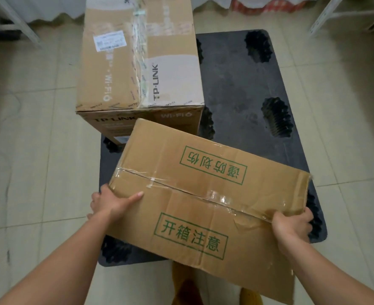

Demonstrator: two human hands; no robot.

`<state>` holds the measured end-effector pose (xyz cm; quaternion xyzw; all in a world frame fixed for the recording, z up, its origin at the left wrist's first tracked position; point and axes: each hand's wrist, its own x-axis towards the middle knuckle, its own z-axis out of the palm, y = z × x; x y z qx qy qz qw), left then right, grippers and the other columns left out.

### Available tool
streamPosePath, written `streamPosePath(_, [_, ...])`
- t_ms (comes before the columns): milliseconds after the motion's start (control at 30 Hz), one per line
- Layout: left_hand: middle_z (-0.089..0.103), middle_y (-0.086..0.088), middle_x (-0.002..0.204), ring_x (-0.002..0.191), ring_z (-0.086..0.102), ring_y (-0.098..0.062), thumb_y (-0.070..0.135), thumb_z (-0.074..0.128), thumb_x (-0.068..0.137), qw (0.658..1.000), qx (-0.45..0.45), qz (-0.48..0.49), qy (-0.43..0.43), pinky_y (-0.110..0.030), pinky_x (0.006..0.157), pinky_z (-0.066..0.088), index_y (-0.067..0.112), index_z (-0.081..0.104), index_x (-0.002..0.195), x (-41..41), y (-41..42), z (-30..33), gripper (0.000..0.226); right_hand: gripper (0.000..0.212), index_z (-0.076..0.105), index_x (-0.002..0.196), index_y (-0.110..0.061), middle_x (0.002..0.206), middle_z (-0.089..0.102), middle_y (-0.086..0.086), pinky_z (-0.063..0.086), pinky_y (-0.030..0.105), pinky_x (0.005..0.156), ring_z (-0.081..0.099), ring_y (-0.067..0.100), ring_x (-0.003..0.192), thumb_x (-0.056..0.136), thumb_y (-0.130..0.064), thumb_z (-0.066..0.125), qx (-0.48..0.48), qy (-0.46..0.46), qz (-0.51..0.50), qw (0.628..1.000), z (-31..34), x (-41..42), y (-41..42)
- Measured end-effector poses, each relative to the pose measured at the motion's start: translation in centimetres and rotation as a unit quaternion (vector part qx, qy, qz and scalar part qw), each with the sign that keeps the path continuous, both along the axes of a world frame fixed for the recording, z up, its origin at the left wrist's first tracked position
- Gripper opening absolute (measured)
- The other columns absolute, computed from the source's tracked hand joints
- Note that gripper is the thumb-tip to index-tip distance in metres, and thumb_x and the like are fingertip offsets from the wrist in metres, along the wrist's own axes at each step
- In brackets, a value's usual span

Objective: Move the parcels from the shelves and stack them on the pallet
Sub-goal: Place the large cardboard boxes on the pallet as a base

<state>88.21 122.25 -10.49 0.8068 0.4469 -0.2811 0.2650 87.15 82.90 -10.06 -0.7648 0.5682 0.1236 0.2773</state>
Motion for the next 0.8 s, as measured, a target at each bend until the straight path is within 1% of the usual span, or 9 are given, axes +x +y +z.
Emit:
streamPosePath(67, [0.037,-0.019,0.140,0.130,0.039,-0.042,0.071,0.079,0.058,0.999,-0.009,0.043,0.015,-0.057,0.109,0.035,0.013,0.034,0.142,-1.1,0.8,0.3,0.113,0.076,0.020,0.152,-0.017,0.151,0.032,0.020,0.031,0.057,0.109,0.035,0.048,0.132,0.089,-0.023,0.063,-0.014,0.004,0.017,1.000,0.2,0.9,1.2])
streamPosePath(133, [0.036,-0.021,0.143,0.132,0.038,-0.043,0.069,0.080,0.060,0.996,-0.013,0.089,0.029,-0.055,0.109,0.035,0.011,0.034,0.143,-2.2,2.3,0.2,0.111,0.075,0.024,0.151,-0.011,0.152,0.032,0.019,0.029,0.056,0.111,0.033,0.046,0.134,0.088,-0.022,0.063,-0.012,0.003,0.039,0.999,0.2,2.2,2.4])
streamPosePath(267, [0.043,-0.021,0.144,0.132,0.042,-0.041,0.064,0.084,0.059,0.986,-0.003,0.168,0.020,-0.050,0.108,0.038,0.007,0.040,0.143,-3.4,5.2,-0.2,0.111,0.073,0.029,0.151,-0.013,0.152,0.033,0.016,0.032,0.052,0.112,0.035,0.042,0.135,0.087,-0.026,0.062,0.035,-0.009,0.123,0.992,0.0,5.3,4.8])
streamPosePath(367, [0.047,-0.020,0.141,0.131,0.043,-0.040,0.066,0.085,0.055,0.979,0.002,0.205,0.010,-0.051,0.108,0.039,0.006,0.044,0.141,-3.4,6.7,-0.6,0.113,0.074,0.026,0.154,-0.014,0.155,0.029,0.014,0.031,0.047,0.113,0.033,0.039,0.138,0.090,-0.028,0.061,0.067,-0.015,0.187,0.980,-0.1,7.8,5.9])
streamPosePath(433, [0.049,-0.019,0.139,0.128,0.046,-0.040,0.067,0.084,0.054,0.980,-0.007,0.200,0.002,-0.051,0.106,0.041,0.007,0.045,0.140,-3.3,7.1,-0.5,0.112,0.074,0.028,0.153,-0.013,0.153,0.031,0.014,0.033,0.048,0.112,0.035,0.039,0.137,0.088,-0.028,0.061,0.073,-0.024,0.198,0.977,-0.1,9.2,6.3])
streamPosePath(533, [0.053,-0.017,0.135,0.125,0.049,-0.039,0.074,0.079,0.042,0.984,-0.029,0.175,0.000,-0.052,0.105,0.043,0.009,0.048,0.137,-3.0,7.0,-0.5,0.119,0.073,0.031,0.150,-0.011,0.150,0.036,0.016,0.036,0.051,0.110,0.039,0.040,0.133,0.087,-0.028,0.063,0.067,-0.035,0.178,0.981,0.1,10.5,6.2])
streamPosePath(567, [0.053,-0.017,0.135,0.125,0.049,-0.039,0.073,0.079,0.042,0.985,-0.036,0.171,-0.003,-0.052,0.105,0.043,0.009,0.048,0.136,-2.9,7.0,-0.8,0.119,0.072,0.031,0.149,-0.011,0.149,0.036,0.016,0.036,0.051,0.110,0.039,0.040,0.133,0.087,-0.028,0.063,0.065,-0.038,0.175,0.982,0.2,10.7,6.1])
streamPosePath(700, [0.052,-0.017,0.135,0.124,0.050,-0.039,0.069,0.082,0.056,0.986,-0.034,0.166,-0.004,-0.053,0.104,0.043,0.008,0.046,0.136,-2.5,6.6,-1.1,0.107,0.074,0.029,0.150,-0.013,0.151,0.036,0.013,0.035,0.055,0.110,0.038,0.038,0.135,0.085,-0.028,0.062,0.062,-0.041,0.192,0.979,0.4,11.0,6.0])
streamPosePath(800, [0.052,-0.016,0.135,0.122,0.052,-0.039,0.067,0.081,0.060,0.987,-0.025,0.159,-0.016,-0.052,0.103,0.044,0.008,0.047,0.135,-2.2,6.3,-1.1,0.101,0.078,0.025,0.152,-0.015,0.154,0.031,0.011,0.031,0.056,0.112,0.034,0.037,0.139,0.085,-0.030,0.060,0.064,-0.042,0.201,0.977,0.4,11.4,5.8])
